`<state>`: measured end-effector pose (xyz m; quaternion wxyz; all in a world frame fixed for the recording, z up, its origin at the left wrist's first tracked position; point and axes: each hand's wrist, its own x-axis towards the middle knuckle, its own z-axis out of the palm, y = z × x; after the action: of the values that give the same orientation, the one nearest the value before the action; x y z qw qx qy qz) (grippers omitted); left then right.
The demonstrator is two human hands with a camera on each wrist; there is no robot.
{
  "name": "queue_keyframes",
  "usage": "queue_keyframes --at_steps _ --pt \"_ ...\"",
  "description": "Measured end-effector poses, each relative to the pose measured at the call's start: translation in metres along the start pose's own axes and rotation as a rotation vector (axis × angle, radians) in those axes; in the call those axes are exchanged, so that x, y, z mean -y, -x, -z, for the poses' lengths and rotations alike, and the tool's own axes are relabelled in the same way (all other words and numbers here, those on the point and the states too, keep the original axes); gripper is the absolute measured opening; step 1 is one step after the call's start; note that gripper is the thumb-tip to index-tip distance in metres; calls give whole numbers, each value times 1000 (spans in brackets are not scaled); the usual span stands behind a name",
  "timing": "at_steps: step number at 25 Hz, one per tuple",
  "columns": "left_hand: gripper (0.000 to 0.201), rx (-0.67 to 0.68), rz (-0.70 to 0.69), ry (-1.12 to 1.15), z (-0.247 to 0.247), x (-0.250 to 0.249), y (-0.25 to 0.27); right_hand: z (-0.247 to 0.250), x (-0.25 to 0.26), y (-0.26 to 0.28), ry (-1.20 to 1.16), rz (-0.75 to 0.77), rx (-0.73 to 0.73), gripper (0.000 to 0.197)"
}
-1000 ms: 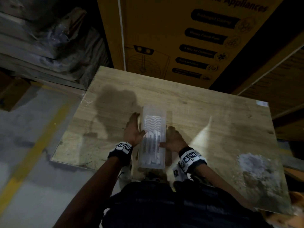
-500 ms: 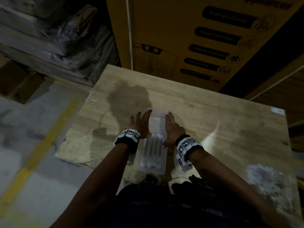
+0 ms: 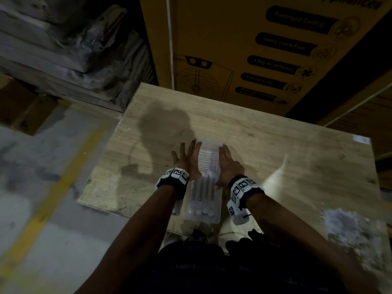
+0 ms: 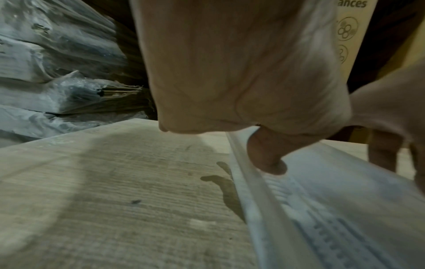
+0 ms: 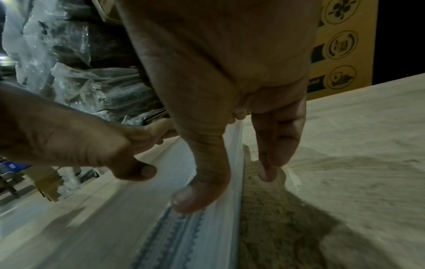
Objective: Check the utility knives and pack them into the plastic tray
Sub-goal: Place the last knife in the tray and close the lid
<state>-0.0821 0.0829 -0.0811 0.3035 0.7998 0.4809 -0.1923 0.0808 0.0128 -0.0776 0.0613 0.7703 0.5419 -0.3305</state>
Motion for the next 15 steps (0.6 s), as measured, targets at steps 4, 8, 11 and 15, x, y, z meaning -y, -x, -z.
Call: queue_keyframes --at_steps 4,8,11,15 --pt "111 58 -6 31 1 13 -2 -19 0 16 -172 -26 -80 128" --pt "109 58 -31 -45 9 10 3 -42 -4 35 -330 -74 -212 90" --pt "108 84 -41 -57 14 19 2 -47 -4 49 -502 -101 -314 55" --pt "98 9 -137 39 5 31 7 -55 8 67 -651 -164 -402 35"
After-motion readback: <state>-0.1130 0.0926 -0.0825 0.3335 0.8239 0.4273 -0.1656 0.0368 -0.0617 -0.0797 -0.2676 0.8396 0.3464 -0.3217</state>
